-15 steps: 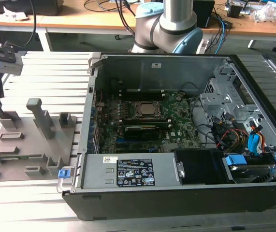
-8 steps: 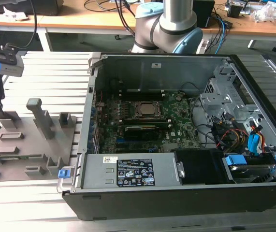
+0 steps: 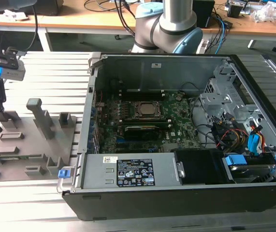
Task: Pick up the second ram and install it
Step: 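Pick up the second ram and move it above second insertion slot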
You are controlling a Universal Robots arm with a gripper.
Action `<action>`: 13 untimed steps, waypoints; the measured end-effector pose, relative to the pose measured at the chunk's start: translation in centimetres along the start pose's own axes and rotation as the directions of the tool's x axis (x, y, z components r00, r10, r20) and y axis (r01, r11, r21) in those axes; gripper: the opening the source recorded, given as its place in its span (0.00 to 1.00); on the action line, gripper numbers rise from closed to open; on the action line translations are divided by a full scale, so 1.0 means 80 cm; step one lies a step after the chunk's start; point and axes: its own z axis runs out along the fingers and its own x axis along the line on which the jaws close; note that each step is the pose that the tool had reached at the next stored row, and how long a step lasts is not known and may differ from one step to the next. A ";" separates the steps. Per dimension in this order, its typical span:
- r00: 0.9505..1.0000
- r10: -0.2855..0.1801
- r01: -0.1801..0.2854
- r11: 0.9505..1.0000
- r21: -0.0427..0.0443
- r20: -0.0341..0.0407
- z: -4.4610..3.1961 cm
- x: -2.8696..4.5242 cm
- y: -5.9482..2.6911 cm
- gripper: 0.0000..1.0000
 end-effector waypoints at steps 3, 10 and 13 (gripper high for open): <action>1.000 0.000 0.000 1.000 0.000 0.000 0.0024 0.0055 -0.001 0.36; 1.000 -0.003 0.003 1.000 0.000 0.000 0.0071 0.0118 -0.001 0.36; 1.000 -0.003 0.003 1.000 0.000 0.000 0.0085 0.0125 -0.001 0.36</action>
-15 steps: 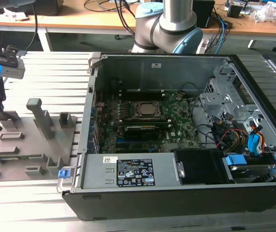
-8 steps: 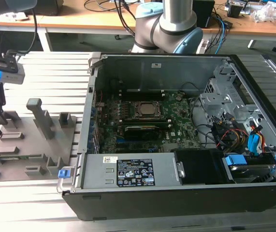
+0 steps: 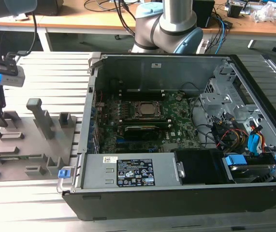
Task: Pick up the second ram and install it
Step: 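Pick up the second ram and move it above second insertion slot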
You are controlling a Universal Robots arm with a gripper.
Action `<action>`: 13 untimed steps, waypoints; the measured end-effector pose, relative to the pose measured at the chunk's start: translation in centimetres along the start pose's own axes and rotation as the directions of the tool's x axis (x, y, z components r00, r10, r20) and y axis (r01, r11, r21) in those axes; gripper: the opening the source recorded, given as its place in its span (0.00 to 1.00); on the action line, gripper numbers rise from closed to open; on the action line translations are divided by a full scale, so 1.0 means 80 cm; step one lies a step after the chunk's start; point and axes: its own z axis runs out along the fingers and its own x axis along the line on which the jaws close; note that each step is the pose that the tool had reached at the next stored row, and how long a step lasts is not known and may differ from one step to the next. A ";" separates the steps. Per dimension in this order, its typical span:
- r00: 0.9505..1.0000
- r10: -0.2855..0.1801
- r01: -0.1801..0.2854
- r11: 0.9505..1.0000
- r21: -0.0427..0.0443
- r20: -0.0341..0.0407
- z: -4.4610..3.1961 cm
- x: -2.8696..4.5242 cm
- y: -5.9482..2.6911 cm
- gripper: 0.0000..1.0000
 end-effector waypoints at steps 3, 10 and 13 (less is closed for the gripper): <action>1.000 0.000 0.000 1.000 0.000 0.000 0.0020 0.0003 0.000 0.36; 1.000 0.000 0.000 1.000 0.000 0.000 0.0072 0.0006 0.000 0.36; 1.000 0.000 0.000 1.000 0.000 0.000 0.0104 0.0007 -0.001 0.36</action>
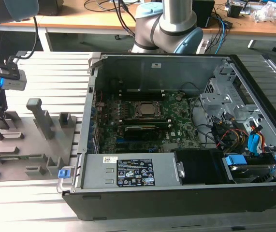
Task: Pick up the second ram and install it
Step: 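Pick up the second ram and move it above second insertion slot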
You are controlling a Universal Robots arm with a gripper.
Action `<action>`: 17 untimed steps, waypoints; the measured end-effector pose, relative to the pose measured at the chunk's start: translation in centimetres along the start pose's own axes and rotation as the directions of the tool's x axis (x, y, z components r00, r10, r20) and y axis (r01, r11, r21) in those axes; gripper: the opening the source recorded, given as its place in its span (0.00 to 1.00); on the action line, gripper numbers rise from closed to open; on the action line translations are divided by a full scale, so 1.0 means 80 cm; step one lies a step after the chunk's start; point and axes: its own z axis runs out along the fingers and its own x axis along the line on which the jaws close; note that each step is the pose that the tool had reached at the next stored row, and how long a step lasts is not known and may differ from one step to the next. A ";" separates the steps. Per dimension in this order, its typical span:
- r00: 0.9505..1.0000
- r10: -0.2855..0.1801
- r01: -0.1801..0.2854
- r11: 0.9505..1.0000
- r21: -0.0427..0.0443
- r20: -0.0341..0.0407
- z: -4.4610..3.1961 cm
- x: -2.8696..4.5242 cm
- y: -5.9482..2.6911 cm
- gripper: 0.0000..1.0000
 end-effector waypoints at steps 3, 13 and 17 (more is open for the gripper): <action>1.000 0.000 0.000 1.000 0.000 0.000 0.0029 0.0001 0.000 0.36; 1.000 0.000 0.000 1.000 0.000 0.000 0.0107 0.0003 0.000 0.36; 1.000 0.000 0.000 1.000 0.000 0.000 0.0133 0.0003 -0.001 0.36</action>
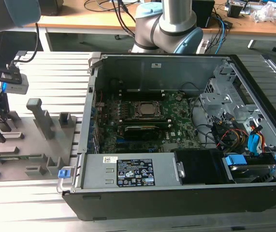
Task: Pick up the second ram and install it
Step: 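Pick up the second ram and move it above second insertion slot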
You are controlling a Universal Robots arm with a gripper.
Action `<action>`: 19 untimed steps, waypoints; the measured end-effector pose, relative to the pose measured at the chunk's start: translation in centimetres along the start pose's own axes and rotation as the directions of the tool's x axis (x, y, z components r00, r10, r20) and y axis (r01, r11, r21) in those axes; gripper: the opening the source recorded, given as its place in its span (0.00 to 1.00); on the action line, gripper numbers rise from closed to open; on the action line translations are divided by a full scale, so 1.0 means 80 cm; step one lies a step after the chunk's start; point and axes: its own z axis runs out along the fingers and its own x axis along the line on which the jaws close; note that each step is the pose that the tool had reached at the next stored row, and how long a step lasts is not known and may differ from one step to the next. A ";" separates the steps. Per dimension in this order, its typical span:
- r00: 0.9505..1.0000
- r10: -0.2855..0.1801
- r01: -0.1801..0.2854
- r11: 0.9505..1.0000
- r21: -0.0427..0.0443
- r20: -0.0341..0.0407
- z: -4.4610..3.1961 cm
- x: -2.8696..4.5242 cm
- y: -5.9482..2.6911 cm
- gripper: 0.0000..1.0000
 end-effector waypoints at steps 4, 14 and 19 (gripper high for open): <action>1.000 0.000 0.000 1.000 0.000 0.000 0.0028 0.0000 0.000 0.36; 1.000 0.000 0.000 1.000 0.000 0.000 0.0097 0.0002 0.000 0.36; 1.000 0.000 0.000 1.000 0.000 0.000 0.0129 0.0003 -0.001 0.36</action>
